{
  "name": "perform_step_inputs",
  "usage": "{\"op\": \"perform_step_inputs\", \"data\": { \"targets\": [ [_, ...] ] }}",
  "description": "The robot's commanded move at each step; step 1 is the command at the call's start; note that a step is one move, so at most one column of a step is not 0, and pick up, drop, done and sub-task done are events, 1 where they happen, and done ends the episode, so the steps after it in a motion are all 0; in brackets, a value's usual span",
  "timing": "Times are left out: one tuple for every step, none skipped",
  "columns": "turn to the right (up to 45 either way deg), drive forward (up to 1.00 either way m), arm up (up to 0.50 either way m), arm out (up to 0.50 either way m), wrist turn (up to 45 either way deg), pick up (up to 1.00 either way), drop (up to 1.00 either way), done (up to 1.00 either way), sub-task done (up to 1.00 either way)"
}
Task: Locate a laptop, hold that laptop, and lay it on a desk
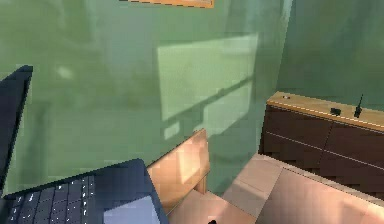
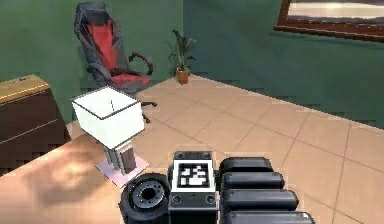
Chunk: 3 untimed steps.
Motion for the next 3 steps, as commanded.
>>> {"op": "perform_step_inputs", "data": {
  "targets": [
    [0.0,0.0,0.0,0.04,0.0,0.0,0.0,0.0,0.0],
    [0.0,0.0,0.0,0.0,39.0,0.0,0.0,0.0,0.0],
    [0.0,0.0,-0.28,0.0,0.0,0.0,0.0,0.0,0.0]
  ]
}}
